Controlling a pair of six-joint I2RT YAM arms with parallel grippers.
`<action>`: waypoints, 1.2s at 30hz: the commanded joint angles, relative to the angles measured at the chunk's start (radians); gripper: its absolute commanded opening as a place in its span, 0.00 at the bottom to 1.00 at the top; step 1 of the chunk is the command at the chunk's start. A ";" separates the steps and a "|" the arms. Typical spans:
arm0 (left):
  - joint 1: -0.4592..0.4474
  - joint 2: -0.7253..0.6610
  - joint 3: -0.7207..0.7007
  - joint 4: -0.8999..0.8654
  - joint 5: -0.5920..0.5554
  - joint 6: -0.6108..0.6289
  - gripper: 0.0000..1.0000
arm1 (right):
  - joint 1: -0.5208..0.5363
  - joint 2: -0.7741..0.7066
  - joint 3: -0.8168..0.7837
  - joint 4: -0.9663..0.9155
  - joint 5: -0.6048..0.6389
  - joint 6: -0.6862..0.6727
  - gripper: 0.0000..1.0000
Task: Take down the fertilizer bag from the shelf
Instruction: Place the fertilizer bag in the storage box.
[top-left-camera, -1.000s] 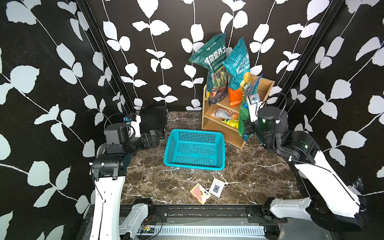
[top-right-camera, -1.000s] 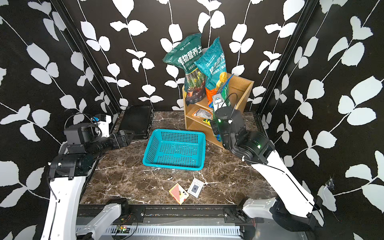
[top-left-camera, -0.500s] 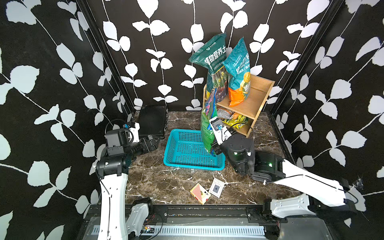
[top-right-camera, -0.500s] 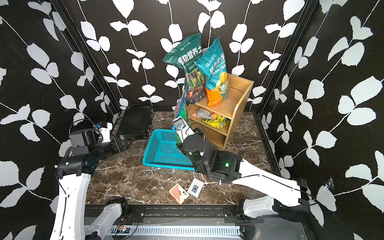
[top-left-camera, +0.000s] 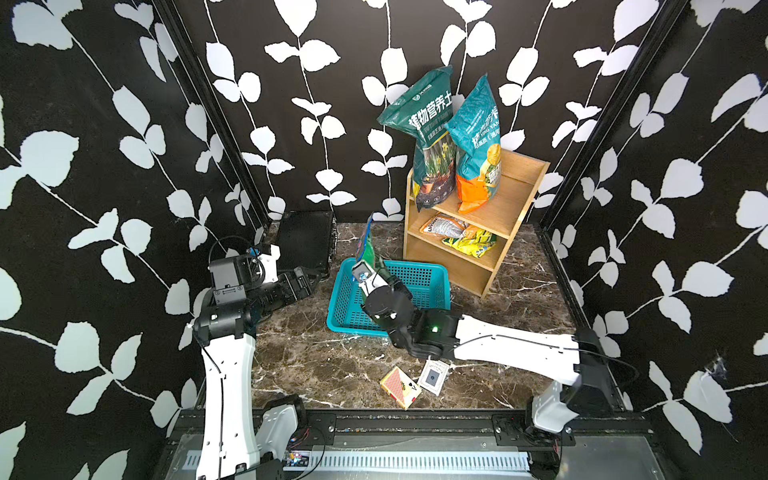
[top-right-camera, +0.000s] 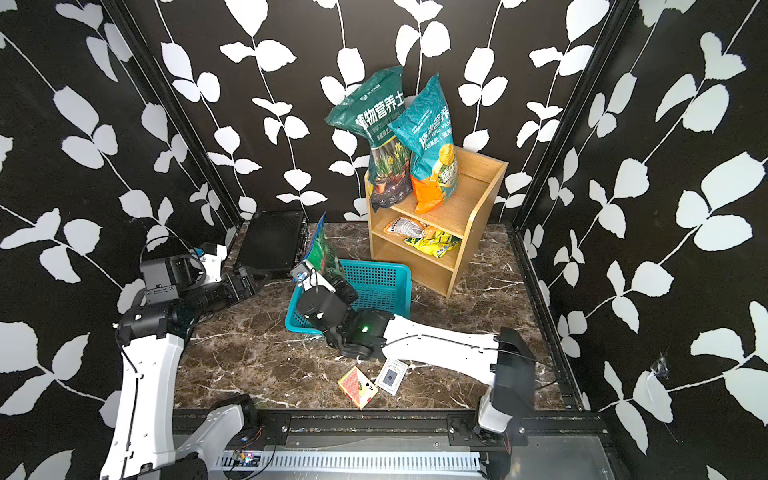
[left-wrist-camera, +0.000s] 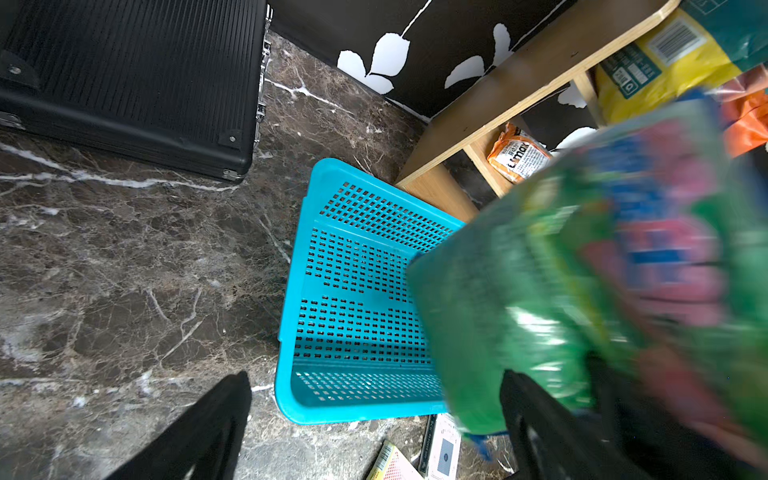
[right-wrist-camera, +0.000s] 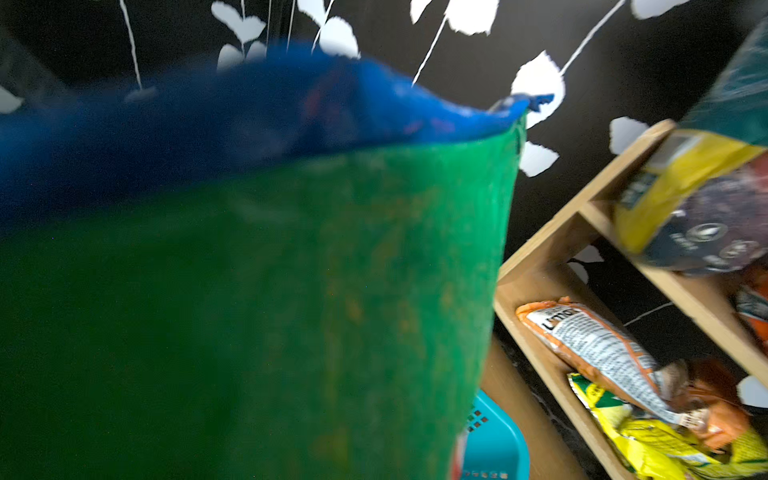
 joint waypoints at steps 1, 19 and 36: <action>0.010 -0.021 0.010 0.000 -0.015 0.007 0.95 | 0.005 -0.003 0.107 0.202 0.028 0.033 0.00; 0.016 -0.035 0.011 -0.004 -0.037 0.007 0.96 | 0.005 0.179 0.153 0.356 0.080 0.012 0.00; 0.015 -0.031 0.015 -0.005 -0.039 0.007 0.97 | -0.031 0.342 0.208 0.492 0.157 -0.033 0.00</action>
